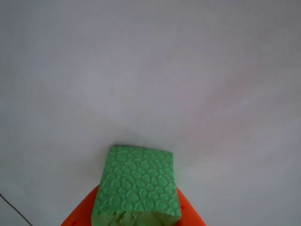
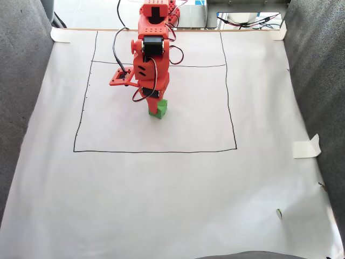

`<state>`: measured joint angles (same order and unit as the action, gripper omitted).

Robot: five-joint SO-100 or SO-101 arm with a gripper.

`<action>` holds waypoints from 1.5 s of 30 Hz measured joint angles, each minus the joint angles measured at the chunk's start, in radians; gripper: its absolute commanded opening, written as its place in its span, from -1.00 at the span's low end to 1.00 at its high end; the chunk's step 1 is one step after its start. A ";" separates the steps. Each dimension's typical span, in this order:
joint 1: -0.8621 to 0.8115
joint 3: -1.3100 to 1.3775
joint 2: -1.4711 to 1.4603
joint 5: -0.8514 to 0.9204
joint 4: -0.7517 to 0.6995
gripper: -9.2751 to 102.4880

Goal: Grasp the colored block, Place it on the black dot, and then return the arm to the default position.

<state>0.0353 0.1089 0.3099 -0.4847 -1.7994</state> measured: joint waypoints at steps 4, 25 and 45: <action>0.000 0.000 0.000 0.000 0.000 -0.41; 0.000 -0.664 0.428 0.034 0.275 -0.16; -0.025 -2.186 1.844 0.296 0.999 -0.84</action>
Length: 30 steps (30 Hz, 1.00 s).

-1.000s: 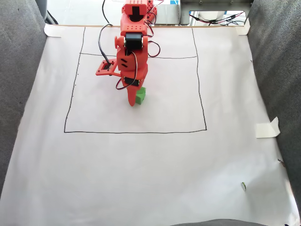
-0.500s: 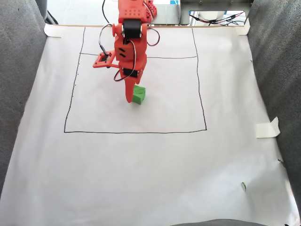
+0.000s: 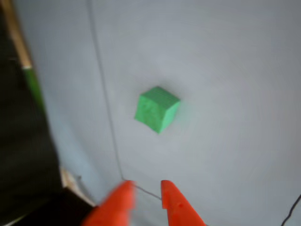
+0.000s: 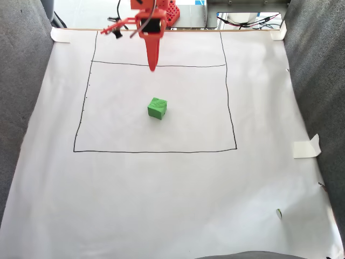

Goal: Grasp the colored block, Place it on the black dot, and then return the arm to the default position.

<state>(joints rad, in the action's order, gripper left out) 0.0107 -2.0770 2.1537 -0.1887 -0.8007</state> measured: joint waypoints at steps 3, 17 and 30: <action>-0.020 -0.276 0.272 0.015 0.179 -0.84; -0.052 -0.971 0.962 0.170 0.393 -0.84; 0.006 -0.971 1.109 0.143 0.127 -0.84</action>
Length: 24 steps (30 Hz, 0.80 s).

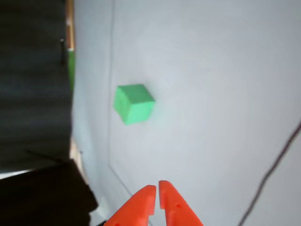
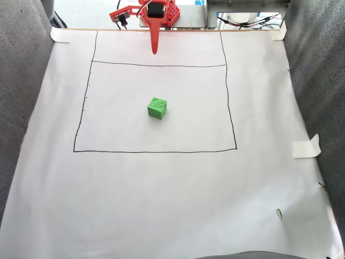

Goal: Grasp the colored block, Place it on the black dot, and then return the arm to the default position.

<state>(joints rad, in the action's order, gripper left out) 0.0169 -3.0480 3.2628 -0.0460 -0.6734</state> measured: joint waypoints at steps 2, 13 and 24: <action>0.005 0.000 0.000 0.000 -0.031 -0.84; 0.031 0.000 0.000 0.075 -0.267 -0.84; 0.040 0.005 0.000 0.084 -0.417 -0.84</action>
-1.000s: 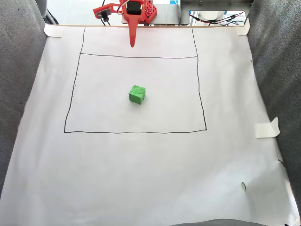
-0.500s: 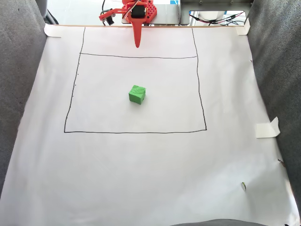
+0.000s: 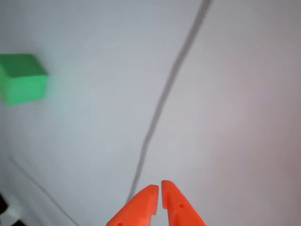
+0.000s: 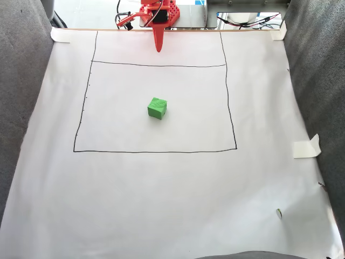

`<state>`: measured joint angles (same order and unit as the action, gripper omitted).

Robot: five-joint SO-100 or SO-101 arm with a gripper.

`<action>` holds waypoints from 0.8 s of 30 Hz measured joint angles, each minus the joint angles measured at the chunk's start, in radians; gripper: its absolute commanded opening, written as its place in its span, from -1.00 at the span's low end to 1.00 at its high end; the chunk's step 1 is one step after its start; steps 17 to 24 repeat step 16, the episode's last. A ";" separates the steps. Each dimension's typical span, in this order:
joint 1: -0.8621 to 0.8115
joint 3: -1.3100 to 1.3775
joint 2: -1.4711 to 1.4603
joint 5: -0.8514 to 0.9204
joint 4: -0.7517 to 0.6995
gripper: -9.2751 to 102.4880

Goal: Grasp the colored block, Place it on the black dot, and then return the arm to the default position.

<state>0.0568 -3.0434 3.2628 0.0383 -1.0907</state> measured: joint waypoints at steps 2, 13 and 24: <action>0.003 0.000 0.000 0.000 -0.015 -0.84; 0.003 0.006 0.005 0.000 -0.038 -0.84; 0.003 0.006 0.005 0.000 -0.038 -0.84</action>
